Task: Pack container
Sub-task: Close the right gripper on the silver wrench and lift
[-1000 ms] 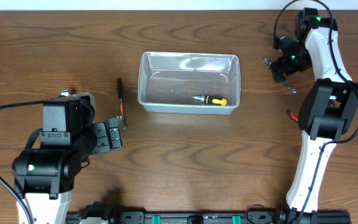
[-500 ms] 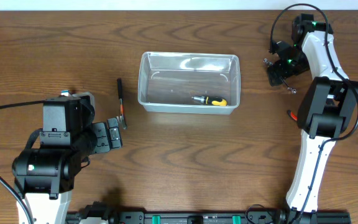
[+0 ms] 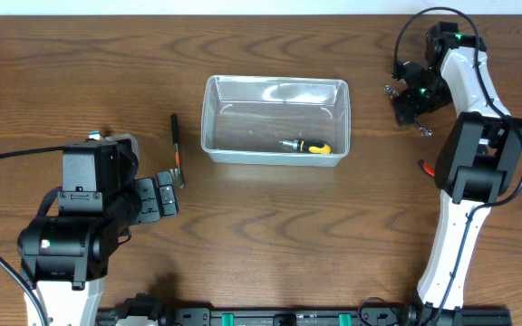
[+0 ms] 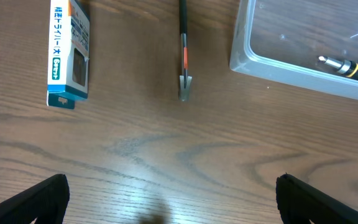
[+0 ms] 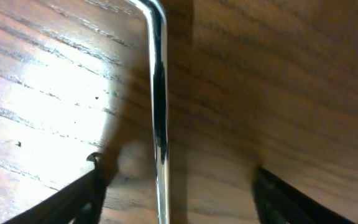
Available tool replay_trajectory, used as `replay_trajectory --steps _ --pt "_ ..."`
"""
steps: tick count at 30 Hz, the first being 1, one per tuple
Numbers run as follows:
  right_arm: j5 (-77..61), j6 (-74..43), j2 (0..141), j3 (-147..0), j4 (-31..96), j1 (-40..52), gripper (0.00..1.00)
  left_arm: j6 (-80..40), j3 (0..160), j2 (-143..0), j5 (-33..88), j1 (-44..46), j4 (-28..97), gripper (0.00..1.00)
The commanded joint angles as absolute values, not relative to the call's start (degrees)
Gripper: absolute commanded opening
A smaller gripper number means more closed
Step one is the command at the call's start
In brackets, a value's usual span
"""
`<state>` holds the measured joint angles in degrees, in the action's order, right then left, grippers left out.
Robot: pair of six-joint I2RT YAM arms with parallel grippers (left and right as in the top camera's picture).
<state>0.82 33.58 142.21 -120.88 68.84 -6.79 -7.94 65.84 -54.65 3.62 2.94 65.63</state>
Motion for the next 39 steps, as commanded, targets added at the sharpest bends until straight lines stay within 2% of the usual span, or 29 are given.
replay_trajectory --steps 1,5,8,12,16,18,32,39 --pt "-1.96 33.01 144.51 -118.39 69.12 -6.33 0.66 -8.69 66.78 -54.61 2.74 2.9 65.71 0.98" --pt "-1.96 32.67 144.49 -118.39 69.14 -6.33 0.58 -8.69 66.78 -54.61 2.74 2.9 65.71 0.98" --pt "-1.98 31.77 144.51 -118.39 69.08 -6.33 0.49 -8.69 66.76 -54.61 2.74 2.9 65.71 0.98" --pt "-1.98 31.77 144.51 -118.39 69.1 -6.28 0.32 -8.69 66.76 -54.61 2.74 2.9 65.71 0.98" --pt "-1.98 31.75 144.51 -118.39 69.12 -6.28 0.22 -8.69 66.76 -54.61 2.74 2.9 65.71 0.98" --pt "-1.98 31.75 144.51 -118.39 69.12 -6.28 0.22 -8.69 66.78 -54.61 2.74 2.9 65.71 0.98" --pt "-1.98 31.75 144.51 -118.39 68.99 -6.24 0.01 -8.69 66.78 -54.61 2.74 2.9 65.71 0.98" --pt "-1.98 29.15 144.2 -118.69 68.71 -6.13 0.01 -8.67 66.76 -54.61 2.72 2.9 65.69 0.98"
